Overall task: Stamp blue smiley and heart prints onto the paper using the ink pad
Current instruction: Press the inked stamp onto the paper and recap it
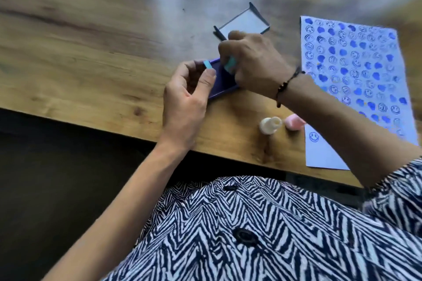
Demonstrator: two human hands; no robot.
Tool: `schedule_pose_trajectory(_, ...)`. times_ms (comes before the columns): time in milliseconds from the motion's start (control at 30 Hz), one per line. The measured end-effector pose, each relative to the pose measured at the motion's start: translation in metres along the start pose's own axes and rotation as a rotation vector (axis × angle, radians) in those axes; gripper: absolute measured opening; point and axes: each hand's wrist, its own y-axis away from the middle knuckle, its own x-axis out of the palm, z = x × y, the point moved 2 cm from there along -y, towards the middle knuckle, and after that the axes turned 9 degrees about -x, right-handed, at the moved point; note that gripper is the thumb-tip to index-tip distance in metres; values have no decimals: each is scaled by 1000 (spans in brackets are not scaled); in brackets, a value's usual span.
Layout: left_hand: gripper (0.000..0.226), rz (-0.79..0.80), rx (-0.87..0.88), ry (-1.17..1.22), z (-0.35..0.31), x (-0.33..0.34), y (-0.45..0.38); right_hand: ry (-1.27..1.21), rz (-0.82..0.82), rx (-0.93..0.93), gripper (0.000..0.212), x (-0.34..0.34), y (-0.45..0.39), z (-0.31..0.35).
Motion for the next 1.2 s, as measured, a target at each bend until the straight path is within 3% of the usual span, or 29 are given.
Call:
schedule_pose_trajectory(533,14,-108,-32,73,-4,-18,2,-185,-69,34,22,10,8,12)
schedule_pose_trajectory(1067,6,-99,5,71,-6,-14,19,-52,-23,39,17,19,7,35)
schedule_pose_trajectory(1133,5,-67,22,71,-10,-6,19,-108,-67,80,17,13,11,28)
schedule_pose_trajectory(1200,8,6,54,29,-14,9,18,-235,-215,200,19,-6,28,13)
